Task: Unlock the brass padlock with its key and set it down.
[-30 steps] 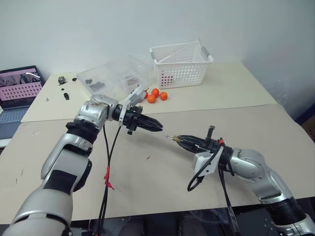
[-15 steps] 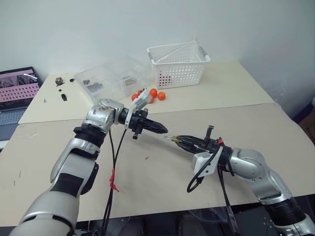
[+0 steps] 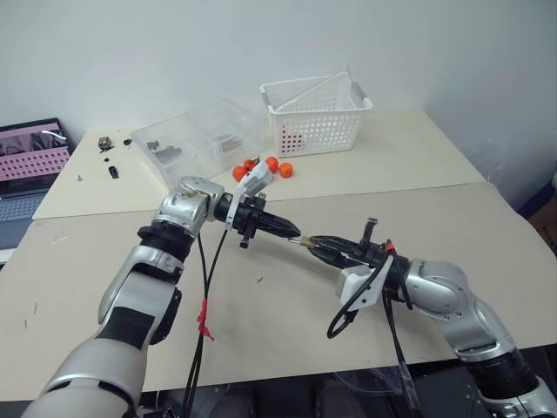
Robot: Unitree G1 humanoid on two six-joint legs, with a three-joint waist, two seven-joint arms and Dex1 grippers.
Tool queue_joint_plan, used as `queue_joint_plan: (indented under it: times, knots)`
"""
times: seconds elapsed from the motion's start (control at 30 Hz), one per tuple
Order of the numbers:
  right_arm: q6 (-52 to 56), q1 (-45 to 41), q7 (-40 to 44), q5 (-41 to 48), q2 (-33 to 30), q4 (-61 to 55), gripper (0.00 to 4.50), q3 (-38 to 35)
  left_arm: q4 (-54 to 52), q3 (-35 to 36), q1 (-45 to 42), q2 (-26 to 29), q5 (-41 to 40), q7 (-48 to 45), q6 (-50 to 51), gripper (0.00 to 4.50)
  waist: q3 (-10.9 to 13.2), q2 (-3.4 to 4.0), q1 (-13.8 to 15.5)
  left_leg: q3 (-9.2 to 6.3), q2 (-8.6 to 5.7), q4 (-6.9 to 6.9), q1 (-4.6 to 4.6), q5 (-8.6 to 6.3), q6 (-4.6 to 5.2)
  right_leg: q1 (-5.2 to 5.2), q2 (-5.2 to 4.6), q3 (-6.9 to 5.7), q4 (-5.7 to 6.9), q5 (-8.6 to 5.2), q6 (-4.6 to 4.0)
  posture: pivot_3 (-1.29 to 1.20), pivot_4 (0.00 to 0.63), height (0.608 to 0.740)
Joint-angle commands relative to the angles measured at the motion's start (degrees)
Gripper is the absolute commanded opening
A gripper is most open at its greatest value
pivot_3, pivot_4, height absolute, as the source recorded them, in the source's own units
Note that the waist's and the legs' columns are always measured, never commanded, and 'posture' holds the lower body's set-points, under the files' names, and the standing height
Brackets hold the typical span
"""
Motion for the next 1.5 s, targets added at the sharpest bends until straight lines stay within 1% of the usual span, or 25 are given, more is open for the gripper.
queue_joint_plan:
  times: [0.03,0.47,0.73,1.07,1.17,1.2,1.3,1.4,1.5]
  knots:
    - [0.0,-2.8,-0.3,1.7,-0.2,-1.8,0.12,-2.1,-1.1,1.7,-1.6,0.0,0.5,-0.5,-0.5,0.09,0.0,0.00,0.0,0.00,0.00,0.00,0.00,0.00,0.00,0.00,0.00,0.00,0.00,0.00,0.00,0.00,0.150,0.740]
    - [-0.9,-6.5,-1.8,-0.5,-0.4,2.5,0.12,-2.2,-1.8,2.7,-1.0,-0.7,1.3,0.2,0.0,0.09,0.0,0.00,0.0,0.00,0.00,-0.01,0.00,0.00,0.00,-0.01,0.00,0.00,0.00,0.00,0.00,0.00,0.150,0.740]
    - [-2.2,-6.0,-2.4,-1.0,-0.8,3.6,0.12,-1.9,-2.2,3.4,-0.9,-0.7,1.9,0.4,0.3,0.09,0.0,0.00,0.0,0.01,-0.01,-0.02,0.00,0.00,0.00,-0.01,-0.01,0.01,0.00,0.00,-0.01,0.00,0.150,0.740]
    - [-2.9,-4.9,-2.0,0.6,-2.9,2.9,0.12,-3.3,-1.9,3.7,1.0,2.4,5.0,2.9,-2.8,0.09,0.0,0.00,0.0,0.01,0.02,-0.04,0.01,0.00,0.00,-0.01,0.01,0.01,0.00,0.00,-0.01,0.00,0.150,0.740]
    - [-3.8,-4.2,-2.3,0.1,-3.3,3.7,0.12,-2.9,-4.4,4.4,2.7,4.4,4.2,1.7,-2.1,0.71,0.0,0.00,0.0,0.01,0.01,-0.03,0.00,0.00,0.00,-0.01,-0.01,0.01,0.00,0.00,-0.01,0.00,0.150,0.740]
    - [-4.1,-4.0,-2.4,-0.1,-3.4,3.9,0.12,-2.8,-5.4,4.5,3.2,5.0,4.0,1.4,-1.6,1.19,0.0,0.00,-0.1,0.01,0.01,-0.03,0.00,0.00,0.00,-0.02,-0.01,0.02,0.00,0.00,-0.01,0.00,0.150,0.740]
    - [-5.2,-4.2,-2.6,-0.9,-3.0,4.9,0.12,-1.8,-11.3,4.9,5.6,7.8,2.6,0.3,0.9,2.15,0.0,0.00,-0.1,0.01,0.02,-0.04,0.00,0.00,0.00,-0.05,0.00,0.06,0.01,0.01,-0.01,0.00,0.150,0.740]
    - [-7.2,-4.7,-3.0,-2.1,-2.6,6.6,0.12,-0.4,-18.9,5.0,8.2,11.6,0.4,-0.5,4.2,3.38,0.0,0.01,-0.1,0.01,0.05,-0.05,0.02,0.00,0.00,-0.05,0.02,0.06,0.03,0.01,-0.01,0.00,0.150,0.740]
    - [-9.7,-5.6,-3.7,-3.5,-2.4,9.0,0.12,0.9,-25.6,5.3,10.5,15.3,-1.5,-0.5,6.5,4.41,0.0,0.02,-0.1,0.01,0.06,-0.08,0.04,0.00,-0.01,-0.06,0.02,0.11,0.06,0.01,-0.01,0.00,0.150,0.740]
